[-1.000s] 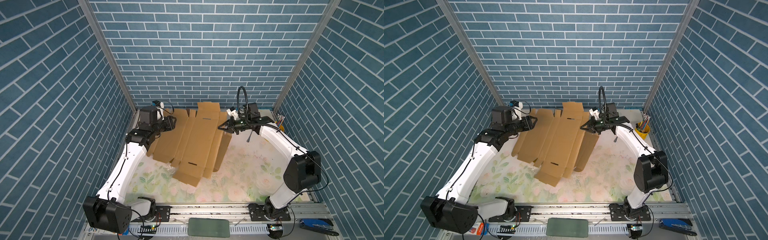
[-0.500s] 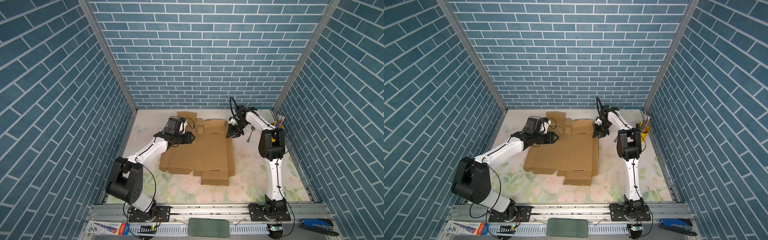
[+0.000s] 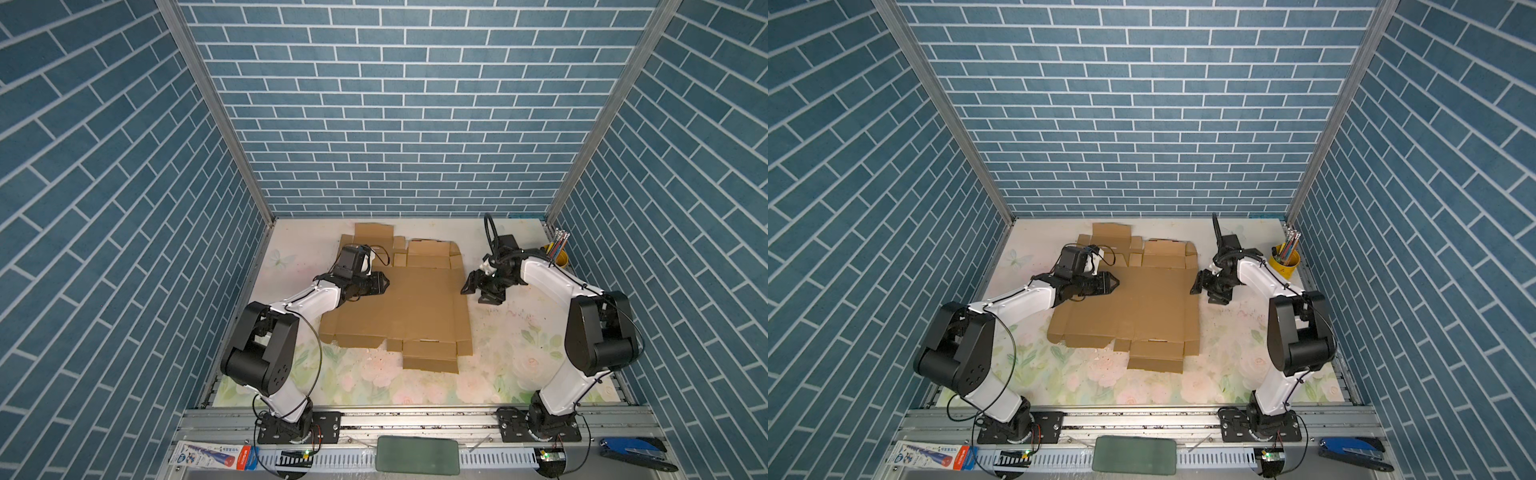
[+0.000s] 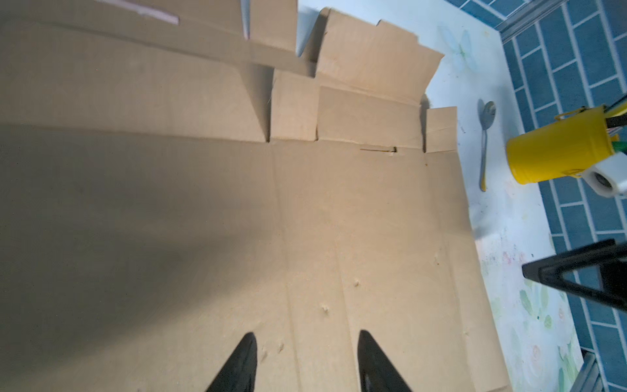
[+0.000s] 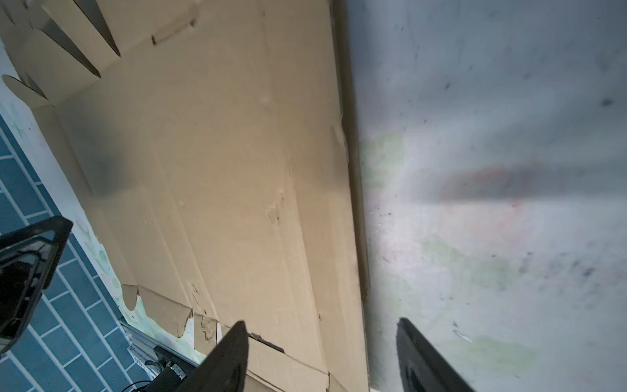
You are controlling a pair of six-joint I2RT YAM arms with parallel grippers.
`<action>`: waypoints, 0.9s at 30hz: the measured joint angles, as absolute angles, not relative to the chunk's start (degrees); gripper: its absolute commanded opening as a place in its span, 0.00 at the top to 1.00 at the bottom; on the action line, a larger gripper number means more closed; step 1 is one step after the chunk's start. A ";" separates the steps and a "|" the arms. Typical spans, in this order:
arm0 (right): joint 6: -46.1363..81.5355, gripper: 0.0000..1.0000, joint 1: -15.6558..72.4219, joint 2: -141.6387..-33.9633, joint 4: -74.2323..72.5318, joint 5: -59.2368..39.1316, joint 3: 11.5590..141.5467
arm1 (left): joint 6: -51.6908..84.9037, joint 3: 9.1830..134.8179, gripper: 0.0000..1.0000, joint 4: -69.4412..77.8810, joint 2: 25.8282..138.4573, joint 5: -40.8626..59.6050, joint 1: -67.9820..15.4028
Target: Fold the paper box
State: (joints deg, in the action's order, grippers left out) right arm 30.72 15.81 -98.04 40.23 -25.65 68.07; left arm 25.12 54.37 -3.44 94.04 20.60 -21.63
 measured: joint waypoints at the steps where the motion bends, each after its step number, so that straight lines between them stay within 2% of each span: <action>1: 31.79 0.29 16.29 -98.00 38.28 -25.65 66.37 | 25.56 53.32 0.52 -2.79 94.41 20.45 -21.63; 6: 35.57 0.29 17.98 -99.57 31.70 -26.70 60.86 | 27.94 48.66 0.54 -0.62 95.37 19.55 -21.63; 8: 36.10 0.32 18.17 -100.33 30.02 -26.89 60.77 | 28.75 47.29 0.54 0.45 95.37 19.31 -21.65; 16: 37.43 0.64 19.31 -100.49 27.94 -26.39 60.82 | 30.65 44.18 0.55 4.95 95.37 19.14 -21.63; 21: 37.65 0.77 21.96 -100.36 31.31 -23.33 62.22 | 31.44 43.44 0.55 6.50 95.37 19.18 -21.63; 25: 37.47 0.82 24.64 -100.38 35.90 -17.63 66.39 | 31.97 43.07 0.55 7.46 95.37 19.22 -21.63; 26: 37.28 0.81 25.41 -100.38 36.86 -16.03 67.66 | 32.12 43.03 0.55 7.64 95.37 19.25 -21.63; 27: 37.21 0.74 25.96 -100.42 37.76 -14.66 68.66 | 32.23 43.03 0.55 7.75 95.37 19.27 -21.63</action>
